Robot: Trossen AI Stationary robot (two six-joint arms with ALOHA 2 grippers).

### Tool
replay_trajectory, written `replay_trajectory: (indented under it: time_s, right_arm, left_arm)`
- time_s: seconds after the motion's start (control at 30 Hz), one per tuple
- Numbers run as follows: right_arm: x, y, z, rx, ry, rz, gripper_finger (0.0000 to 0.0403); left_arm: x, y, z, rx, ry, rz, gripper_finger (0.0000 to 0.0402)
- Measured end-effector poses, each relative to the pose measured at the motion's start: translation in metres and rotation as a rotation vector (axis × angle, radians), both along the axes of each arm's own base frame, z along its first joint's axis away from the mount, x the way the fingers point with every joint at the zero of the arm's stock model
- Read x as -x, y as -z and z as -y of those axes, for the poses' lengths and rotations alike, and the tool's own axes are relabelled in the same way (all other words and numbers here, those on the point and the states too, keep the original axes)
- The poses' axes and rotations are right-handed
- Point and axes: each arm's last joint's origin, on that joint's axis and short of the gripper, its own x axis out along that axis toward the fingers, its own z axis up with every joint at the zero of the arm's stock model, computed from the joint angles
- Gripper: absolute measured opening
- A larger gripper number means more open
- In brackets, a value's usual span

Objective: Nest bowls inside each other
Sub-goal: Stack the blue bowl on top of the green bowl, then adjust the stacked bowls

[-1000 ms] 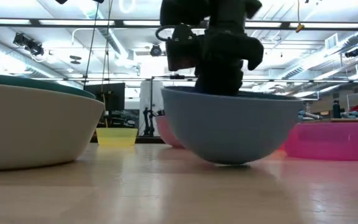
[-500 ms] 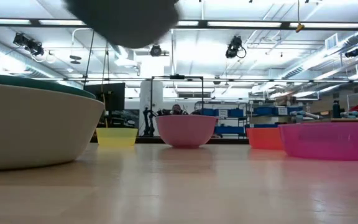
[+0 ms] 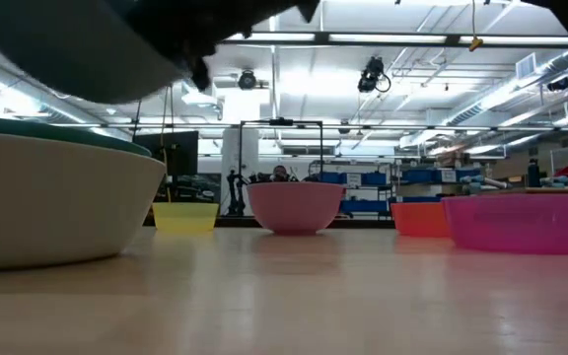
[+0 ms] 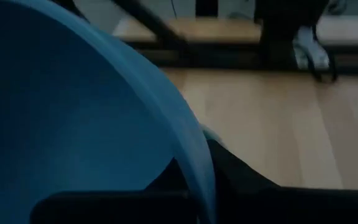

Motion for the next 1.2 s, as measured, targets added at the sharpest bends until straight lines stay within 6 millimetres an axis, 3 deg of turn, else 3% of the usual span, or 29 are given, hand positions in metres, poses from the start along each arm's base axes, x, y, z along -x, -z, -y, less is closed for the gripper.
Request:
replay_trajectory:
  time_s: [0.3, 0.5, 0.87, 1.2]
  right_arm:
    - [-0.016, 0.046, -0.003, -0.025, 0.021, -0.032, 0.0016]
    - [-0.016, 0.051, -0.003, -0.016, 0.019, -0.047, 0.0061]
    - [-0.013, 0.033, 0.001, 0.062, 0.098, -0.103, 0.0177]
    - [-0.014, -0.011, -0.005, 0.167, 0.117, -0.079, 0.0204]
  left_arm:
    - [0.0, 0.001, 0.0, -0.001, 0.0, -0.009, 0.0177]
    - [0.001, 0.002, 0.0, -0.005, 0.0, -0.022, 0.0177]
    - [0.001, 0.004, 0.0, -0.007, 0.0, -0.037, 0.0177]
    - [0.002, 0.008, -0.001, 0.01, -0.007, -0.071, 0.0177]
